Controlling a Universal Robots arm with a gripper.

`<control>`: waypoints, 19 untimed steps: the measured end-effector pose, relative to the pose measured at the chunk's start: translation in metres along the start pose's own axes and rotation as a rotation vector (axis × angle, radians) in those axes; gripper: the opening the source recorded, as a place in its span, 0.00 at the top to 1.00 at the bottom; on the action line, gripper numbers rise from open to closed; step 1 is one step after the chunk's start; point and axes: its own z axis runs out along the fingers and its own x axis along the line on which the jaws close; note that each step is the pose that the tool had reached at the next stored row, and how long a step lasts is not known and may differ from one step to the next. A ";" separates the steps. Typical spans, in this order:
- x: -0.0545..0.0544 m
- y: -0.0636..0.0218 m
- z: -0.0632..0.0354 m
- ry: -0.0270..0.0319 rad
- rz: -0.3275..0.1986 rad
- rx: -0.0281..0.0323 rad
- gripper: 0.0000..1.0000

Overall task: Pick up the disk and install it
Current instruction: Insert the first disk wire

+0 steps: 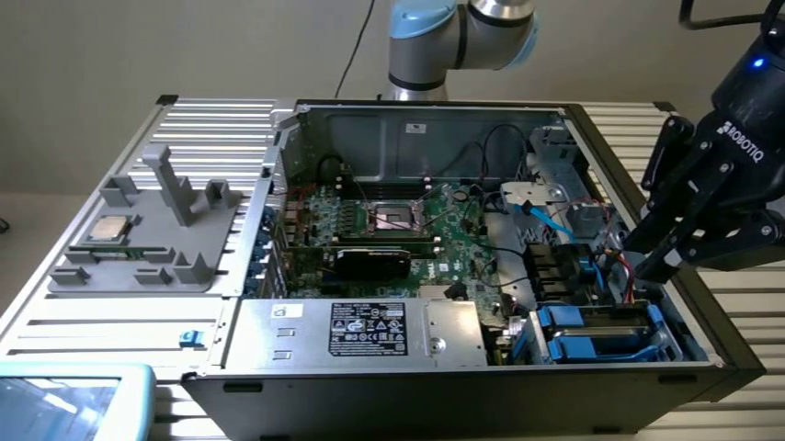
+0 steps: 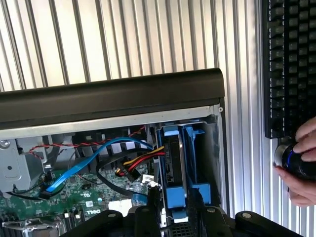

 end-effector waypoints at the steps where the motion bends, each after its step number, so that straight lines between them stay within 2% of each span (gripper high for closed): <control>1: 0.000 0.0000 -0.0002 0.0000 0.000 0.0000 0.64; 6: 0.000 -0.0003 -0.0002 0.0000 0.000 -0.0004 0.64; 7: 0.000 -0.0032 0.0002 0.0003 0.000 -0.0044 0.64; 11: -0.002 -0.0155 0.0024 0.0031 0.001 -0.0278 0.64; 13: -0.002 -0.0195 0.0031 -0.0006 0.003 -0.0412 0.64; 14: -0.003 -0.0210 0.0034 -0.0002 0.003 -0.0541 0.64; 15: -0.003 -0.0221 0.0036 0.0007 0.004 -0.0733 0.64; 16: -0.003 -0.0227 0.0036 -0.0009 0.006 -0.0915 0.64; 19: -0.003 -0.0243 0.0039 -0.0085 0.010 -0.1468 0.64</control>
